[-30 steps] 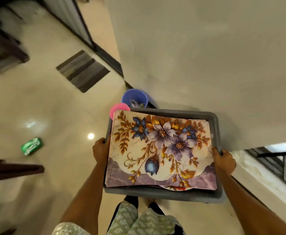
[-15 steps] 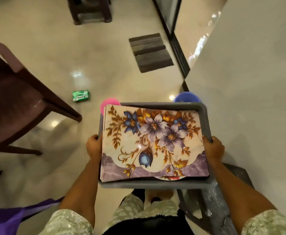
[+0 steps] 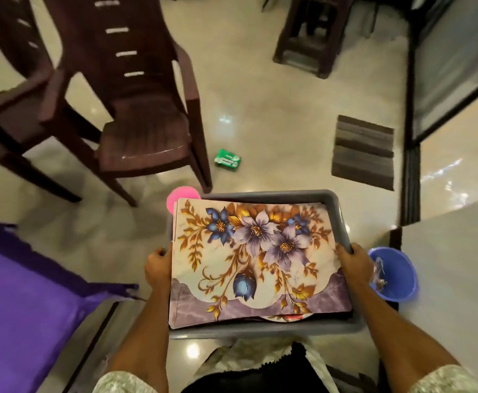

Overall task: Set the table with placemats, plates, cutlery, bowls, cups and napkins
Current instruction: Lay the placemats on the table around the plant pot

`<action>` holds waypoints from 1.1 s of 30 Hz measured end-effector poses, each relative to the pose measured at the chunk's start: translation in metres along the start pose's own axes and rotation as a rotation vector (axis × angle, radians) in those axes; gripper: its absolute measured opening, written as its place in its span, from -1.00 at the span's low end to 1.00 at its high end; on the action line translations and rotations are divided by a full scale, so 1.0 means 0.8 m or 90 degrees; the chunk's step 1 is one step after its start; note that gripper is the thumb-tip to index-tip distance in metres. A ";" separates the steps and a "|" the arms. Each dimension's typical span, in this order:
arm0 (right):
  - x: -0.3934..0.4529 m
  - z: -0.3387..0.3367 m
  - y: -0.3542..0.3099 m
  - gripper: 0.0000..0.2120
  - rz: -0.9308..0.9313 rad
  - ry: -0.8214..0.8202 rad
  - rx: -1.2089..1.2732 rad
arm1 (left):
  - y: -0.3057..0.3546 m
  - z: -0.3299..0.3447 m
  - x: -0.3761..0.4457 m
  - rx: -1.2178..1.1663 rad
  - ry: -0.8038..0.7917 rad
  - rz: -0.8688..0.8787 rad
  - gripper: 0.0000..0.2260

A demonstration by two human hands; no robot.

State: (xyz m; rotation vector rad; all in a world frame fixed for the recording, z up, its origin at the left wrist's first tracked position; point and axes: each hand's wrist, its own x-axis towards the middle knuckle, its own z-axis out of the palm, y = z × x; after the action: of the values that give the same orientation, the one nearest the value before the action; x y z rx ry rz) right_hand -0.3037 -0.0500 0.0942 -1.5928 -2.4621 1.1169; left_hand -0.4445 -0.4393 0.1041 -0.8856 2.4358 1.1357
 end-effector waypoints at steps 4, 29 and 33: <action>0.034 0.037 -0.048 -0.75 -0.075 -0.070 -0.057 | -0.020 -0.012 0.012 -0.036 0.049 -0.069 -0.81; 0.175 0.249 -0.428 -0.57 -0.557 -0.320 -0.357 | -0.018 0.034 -0.030 -0.352 0.458 -0.430 -0.71; 0.167 0.299 -0.484 -0.59 -0.595 -0.354 -0.377 | -0.009 0.036 -0.006 -0.376 0.494 -0.460 -0.72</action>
State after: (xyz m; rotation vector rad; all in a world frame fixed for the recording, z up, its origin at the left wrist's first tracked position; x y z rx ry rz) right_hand -0.7632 -0.1665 0.0844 0.0796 -3.4419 0.7308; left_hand -0.4357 -0.4191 0.0842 -2.5131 1.8582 1.3620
